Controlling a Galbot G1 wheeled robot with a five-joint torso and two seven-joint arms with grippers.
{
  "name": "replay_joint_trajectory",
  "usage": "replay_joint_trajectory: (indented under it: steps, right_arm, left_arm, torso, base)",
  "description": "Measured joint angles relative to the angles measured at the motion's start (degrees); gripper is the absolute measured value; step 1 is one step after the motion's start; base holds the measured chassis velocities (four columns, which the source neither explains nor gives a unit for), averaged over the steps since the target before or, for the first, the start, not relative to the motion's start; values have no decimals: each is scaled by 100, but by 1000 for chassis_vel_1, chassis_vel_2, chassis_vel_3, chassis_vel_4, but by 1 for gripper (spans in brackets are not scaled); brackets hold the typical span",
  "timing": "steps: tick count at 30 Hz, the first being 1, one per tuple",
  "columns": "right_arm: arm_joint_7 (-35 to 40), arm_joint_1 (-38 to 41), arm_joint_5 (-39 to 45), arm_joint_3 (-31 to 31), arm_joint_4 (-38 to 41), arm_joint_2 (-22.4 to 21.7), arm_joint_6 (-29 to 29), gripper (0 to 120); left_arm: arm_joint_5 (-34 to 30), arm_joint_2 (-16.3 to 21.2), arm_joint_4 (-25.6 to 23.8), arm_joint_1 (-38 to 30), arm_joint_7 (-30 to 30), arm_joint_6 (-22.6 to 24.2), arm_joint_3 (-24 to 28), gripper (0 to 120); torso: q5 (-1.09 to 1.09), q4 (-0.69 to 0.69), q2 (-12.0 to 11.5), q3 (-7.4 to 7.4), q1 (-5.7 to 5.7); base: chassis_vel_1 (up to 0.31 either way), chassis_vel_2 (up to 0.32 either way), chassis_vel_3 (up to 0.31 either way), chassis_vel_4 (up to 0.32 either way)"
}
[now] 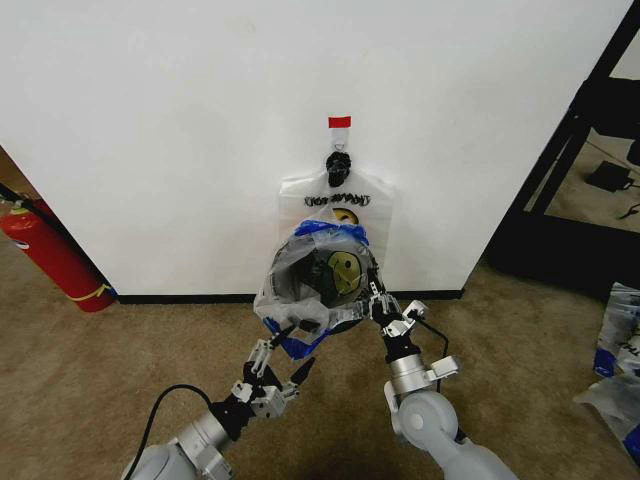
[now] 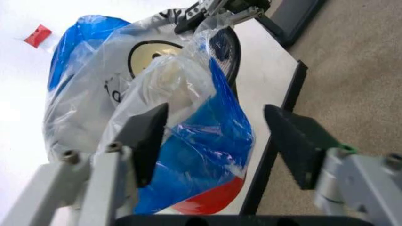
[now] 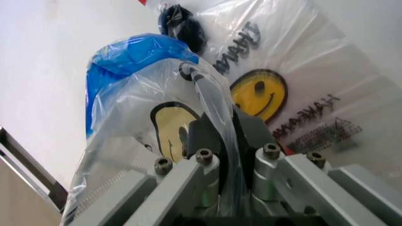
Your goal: Pick up the garbage bag from the wall and place it over the trash bin.
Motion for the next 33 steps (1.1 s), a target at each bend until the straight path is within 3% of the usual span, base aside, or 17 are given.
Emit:
replay_joint_trajectory:
  steps: [4, 16, 28, 33]
  right_arm:
    - [37, -6, -2, -6, 32, -4, -10, 1]
    - [76, -31, 5, 11, 119, -50, -38, 1]
    - [106, -36, 1, 20, 136, -68, -70, 1]
    - [97, -4, -46, 9, 74, -61, -71, 1]
  left_arm:
    - [7, -27, 33, 4, -19, 76, 5, 39]
    - [4, -89, -7, 63, -97, 134, 16, 0]
    - [7, -29, -81, 123, -61, 110, -24, 0]
    - [156, 61, -360, 274, -82, 97, -86, 1]
  torso:
    - [0, 0, 0, 0, 0]
    - [1, 0, 0, 0, 0]
    - [0, 0, 0, 0, 0]
    - [1, 0, 0, 0, 0]
  base:
    - [0, 0, 0, 0]
    - [0, 0, 0, 0]
    - [0, 0, 0, 0]
    - [0, 0, 0, 0]
